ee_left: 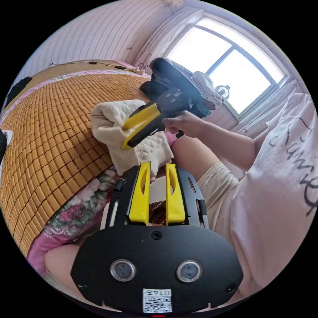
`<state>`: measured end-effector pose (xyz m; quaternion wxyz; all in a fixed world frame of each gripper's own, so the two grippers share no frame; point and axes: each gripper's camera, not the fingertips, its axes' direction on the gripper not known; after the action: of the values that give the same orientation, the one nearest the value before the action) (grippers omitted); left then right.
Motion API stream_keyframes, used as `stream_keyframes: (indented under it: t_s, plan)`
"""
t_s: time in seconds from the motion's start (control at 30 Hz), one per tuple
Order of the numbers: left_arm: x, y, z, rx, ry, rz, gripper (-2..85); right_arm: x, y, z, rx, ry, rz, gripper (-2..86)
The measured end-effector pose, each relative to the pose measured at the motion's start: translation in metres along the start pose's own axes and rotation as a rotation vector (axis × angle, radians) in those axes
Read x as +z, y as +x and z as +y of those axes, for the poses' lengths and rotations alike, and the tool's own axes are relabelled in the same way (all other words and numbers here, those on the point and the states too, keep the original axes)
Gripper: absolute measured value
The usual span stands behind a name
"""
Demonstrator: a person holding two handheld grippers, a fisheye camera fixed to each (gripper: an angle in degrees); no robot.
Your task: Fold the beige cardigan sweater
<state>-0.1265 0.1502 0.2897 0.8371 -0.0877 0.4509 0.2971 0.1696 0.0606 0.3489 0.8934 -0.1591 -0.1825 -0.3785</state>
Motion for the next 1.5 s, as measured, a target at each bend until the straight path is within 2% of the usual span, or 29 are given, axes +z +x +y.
stream_keyframes:
  t_s: [0.13, 0.2, 0.3, 0.4, 0.5, 0.63, 0.73, 0.87, 1.0, 1.13, 1.23, 1.33, 1.4, 1.5]
  plan:
    - [-0.017, -0.022, -0.013, -0.061, 0.081, -0.109, 8.6, -0.036, 0.008, 0.018, 0.02, 0.101, -0.146, 16.7]
    - [-0.012, -0.036, -0.037, -0.102, 0.158, -0.121, 11.0, -0.065, 0.028, 0.043, 0.084, 0.216, -0.222, 14.5]
    - [0.007, -0.047, -0.073, -0.113, 0.202, -0.152, 15.7, -0.087, 0.065, 0.08, 0.294, 0.303, -0.135, 14.2]
    - [0.046, -0.067, -0.097, -0.163, 0.113, -0.208, 19.3, -0.077, 0.106, 0.116, 0.572, 0.283, -0.082, 15.4]
    - [0.079, -0.087, -0.106, -0.229, 0.015, -0.147, 20.5, -0.05, 0.129, 0.135, 0.72, 0.237, -0.182, 18.5]
    - [0.098, -0.097, -0.109, -0.221, -0.017, -0.153, 18.7, -0.013, 0.133, 0.138, 0.758, 0.181, -0.401, 19.7]
    - [0.1, -0.113, -0.116, -0.277, -0.034, -0.066, 15.3, -0.013, 0.126, 0.143, 0.759, 0.238, -0.384, 17.1]
    - [0.099, -0.145, -0.119, -0.347, -0.018, 0.088, 10.7, -0.029, 0.123, 0.139, 0.698, 0.319, -0.509, 9.4]
    - [0.082, -0.161, -0.116, -0.385, 0.119, 0.188, 8.8, -0.089, 0.091, 0.086, 0.415, 0.368, -0.405, 7.4]
    - [0.064, -0.153, -0.15, -0.334, 0.241, 0.234, 8.5, -0.141, 0.103, 0.072, 0.333, 0.478, -0.351, 7.0]
    - [0.065, -0.13, -0.224, -0.199, 0.289, 0.276, 8.5, -0.193, 0.15, 0.099, 0.373, 0.574, -0.308, 6.9]
    - [0.092, -0.084, -0.333, -0.003, 0.273, 0.315, 8.6, -0.255, 0.21, 0.142, 0.479, 0.616, -0.165, 7.0]
    - [0.127, -0.03, -0.43, 0.151, 0.231, 0.313, 9.2, -0.302, 0.262, 0.171, 0.607, 0.556, 0.027, 7.5]
    - [0.194, 0.016, -0.539, 0.152, 0.16, 0.264, 10.4, -0.331, 0.339, 0.192, 0.836, 0.4, 0.245, 10.6]
